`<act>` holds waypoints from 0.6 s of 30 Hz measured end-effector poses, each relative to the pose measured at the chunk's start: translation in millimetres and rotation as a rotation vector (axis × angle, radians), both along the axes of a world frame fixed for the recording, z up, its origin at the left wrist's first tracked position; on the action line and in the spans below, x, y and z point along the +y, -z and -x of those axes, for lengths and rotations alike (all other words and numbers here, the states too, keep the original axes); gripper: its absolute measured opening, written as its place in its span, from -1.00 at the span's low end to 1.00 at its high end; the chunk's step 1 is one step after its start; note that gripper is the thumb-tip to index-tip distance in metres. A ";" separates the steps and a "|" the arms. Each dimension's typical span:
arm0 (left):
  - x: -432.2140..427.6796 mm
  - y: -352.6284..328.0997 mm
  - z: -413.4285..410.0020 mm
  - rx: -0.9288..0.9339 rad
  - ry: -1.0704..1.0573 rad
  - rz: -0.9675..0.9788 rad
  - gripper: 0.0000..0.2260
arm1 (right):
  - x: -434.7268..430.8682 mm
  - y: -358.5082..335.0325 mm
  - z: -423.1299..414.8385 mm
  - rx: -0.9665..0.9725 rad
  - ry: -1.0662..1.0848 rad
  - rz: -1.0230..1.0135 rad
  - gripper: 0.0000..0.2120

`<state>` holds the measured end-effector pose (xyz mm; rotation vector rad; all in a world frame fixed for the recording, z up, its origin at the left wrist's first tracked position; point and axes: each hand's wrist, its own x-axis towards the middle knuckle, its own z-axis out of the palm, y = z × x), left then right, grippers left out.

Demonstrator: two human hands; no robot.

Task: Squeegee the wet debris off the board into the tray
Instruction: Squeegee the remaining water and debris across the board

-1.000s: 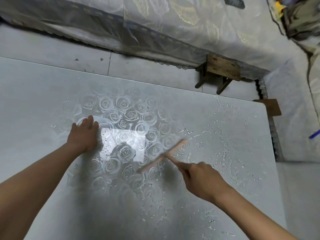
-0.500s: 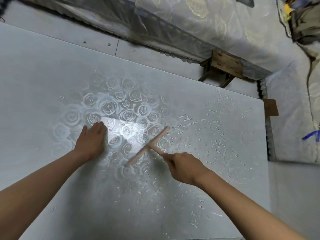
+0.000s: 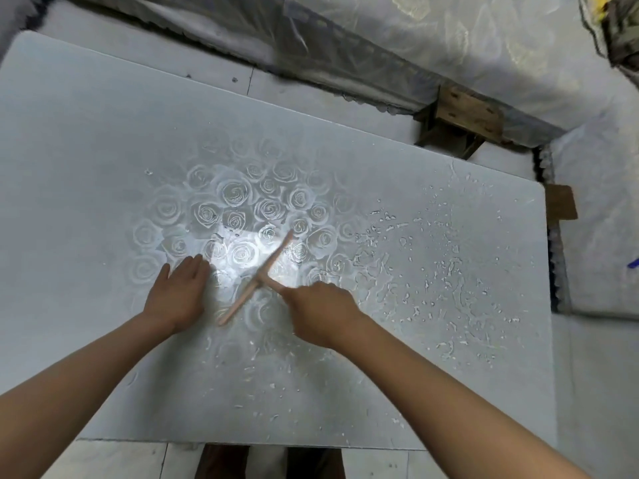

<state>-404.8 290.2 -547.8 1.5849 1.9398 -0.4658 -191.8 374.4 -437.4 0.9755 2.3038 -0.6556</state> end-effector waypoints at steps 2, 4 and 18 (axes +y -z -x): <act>-2.7 -1.9 -1.3 0.000 0.022 0.019 -0.38 | -2.0 -4.6 -34.6 -0.028 0.027 0.031 -0.29; -4.3 -3.7 -6.1 -0.004 0.024 0.041 -0.40 | -5.1 -10.9 -61.2 -0.064 0.071 0.066 -0.37; 62.4 -35.6 -116.5 0.038 0.181 0.053 -0.43 | 54.0 -39.6 -251.6 -0.179 0.356 0.011 -0.80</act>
